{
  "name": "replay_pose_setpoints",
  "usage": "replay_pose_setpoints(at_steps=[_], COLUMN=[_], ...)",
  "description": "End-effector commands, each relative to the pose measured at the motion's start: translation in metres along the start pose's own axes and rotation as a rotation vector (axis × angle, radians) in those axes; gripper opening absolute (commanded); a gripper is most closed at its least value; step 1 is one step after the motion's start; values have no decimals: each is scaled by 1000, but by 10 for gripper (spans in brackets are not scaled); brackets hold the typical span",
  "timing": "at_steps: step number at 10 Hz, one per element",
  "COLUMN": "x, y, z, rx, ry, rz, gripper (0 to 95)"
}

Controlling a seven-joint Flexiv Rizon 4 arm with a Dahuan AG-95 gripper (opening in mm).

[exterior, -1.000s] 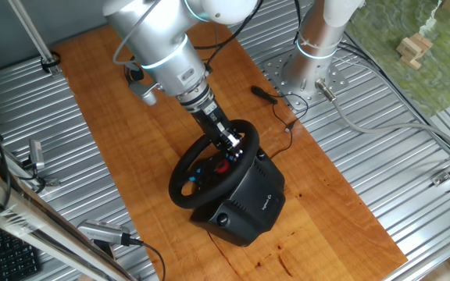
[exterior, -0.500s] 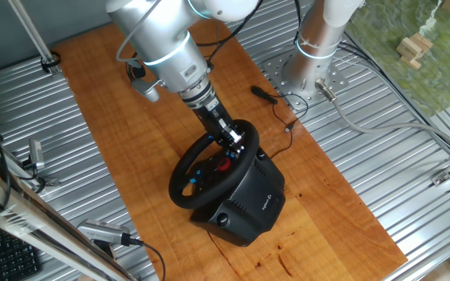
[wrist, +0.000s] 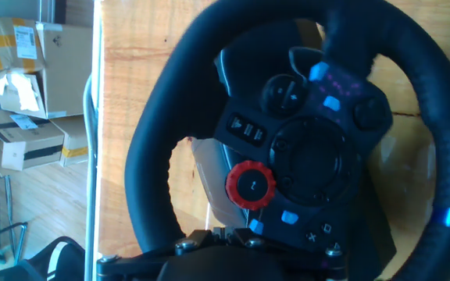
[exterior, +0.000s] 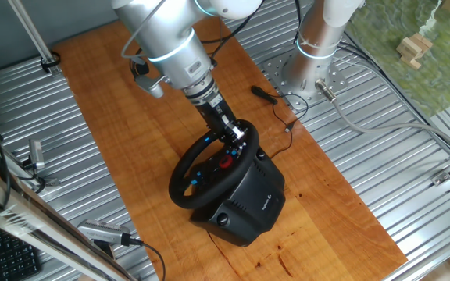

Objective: Rotate the steering wheel 90 degrees counterclockwise

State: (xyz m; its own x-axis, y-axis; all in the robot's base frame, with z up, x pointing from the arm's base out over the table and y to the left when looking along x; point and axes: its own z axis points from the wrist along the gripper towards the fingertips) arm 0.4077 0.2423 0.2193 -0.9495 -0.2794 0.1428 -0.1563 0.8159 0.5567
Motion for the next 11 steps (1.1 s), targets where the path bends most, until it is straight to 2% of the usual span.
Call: replay_pose_setpoints(at_steps=[1, 11], x=[5, 16], y=[-4, -19], z=[-1, 1], rx=[3, 6], ry=[3, -1], rz=[-7, -42], gripper=[0, 0])
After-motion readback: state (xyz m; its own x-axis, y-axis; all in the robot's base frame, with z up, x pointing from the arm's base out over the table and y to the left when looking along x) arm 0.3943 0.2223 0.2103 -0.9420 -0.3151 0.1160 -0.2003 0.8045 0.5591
